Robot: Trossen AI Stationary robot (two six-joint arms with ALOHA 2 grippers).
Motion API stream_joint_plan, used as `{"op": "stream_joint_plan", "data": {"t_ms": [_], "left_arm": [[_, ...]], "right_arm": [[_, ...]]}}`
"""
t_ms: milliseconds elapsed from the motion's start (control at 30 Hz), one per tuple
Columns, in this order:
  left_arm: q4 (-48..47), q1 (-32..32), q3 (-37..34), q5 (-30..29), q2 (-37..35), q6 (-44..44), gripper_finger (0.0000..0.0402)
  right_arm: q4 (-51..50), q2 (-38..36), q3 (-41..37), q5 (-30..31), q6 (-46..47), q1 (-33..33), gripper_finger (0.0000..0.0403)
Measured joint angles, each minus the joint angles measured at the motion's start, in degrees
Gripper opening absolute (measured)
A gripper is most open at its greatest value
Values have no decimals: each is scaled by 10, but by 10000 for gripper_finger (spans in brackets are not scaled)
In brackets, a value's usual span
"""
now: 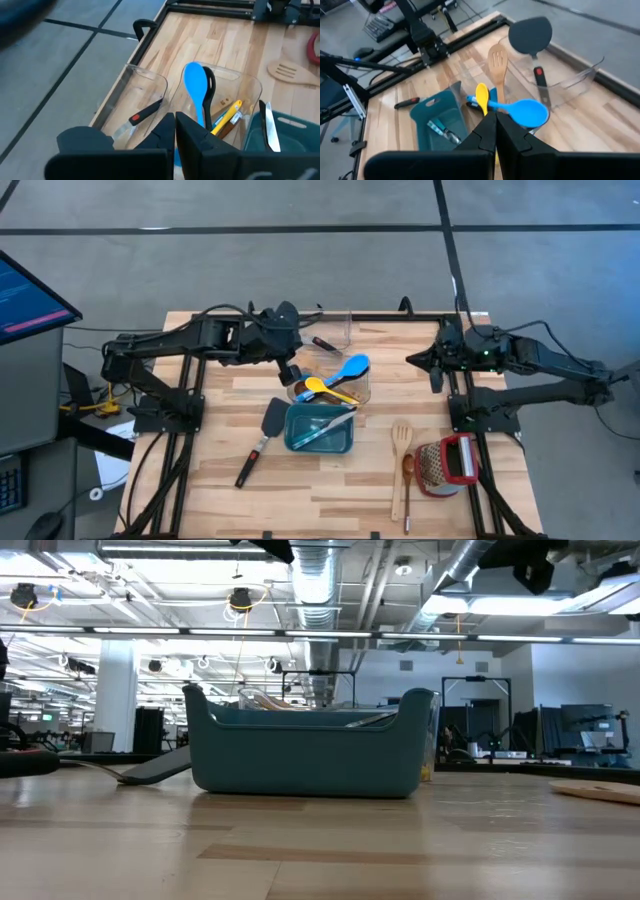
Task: Pick & Place Kitchen Items
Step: Put the turner spatula into the top transparent bin
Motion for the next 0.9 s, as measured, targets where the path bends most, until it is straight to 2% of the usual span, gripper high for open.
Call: {"op": "stream_joint_plan", "data": {"t_ms": [300, 400, 533, 733, 900], "left_arm": [[-67, 0, 0, 31, 0, -6, 2], [-79, 0, -1, 71, 0, -11, 2], [-84, 0, -38, 79, -9, -35, 2], [-84, 5, -140, 79, -50, -145, 2], [-81, -8, -231, 133, -98, -284, 2]], "right_arm": [[0, 69, 0, 6, 44, 41, 0], [0, 92, 0, 24, 62, 52, 0], [0, 120, 9, 59, 72, 69, 0], [2, 155, 52, 91, 47, 88, 0], [0, 164, 88, 92, -17, 87, 0]]}}
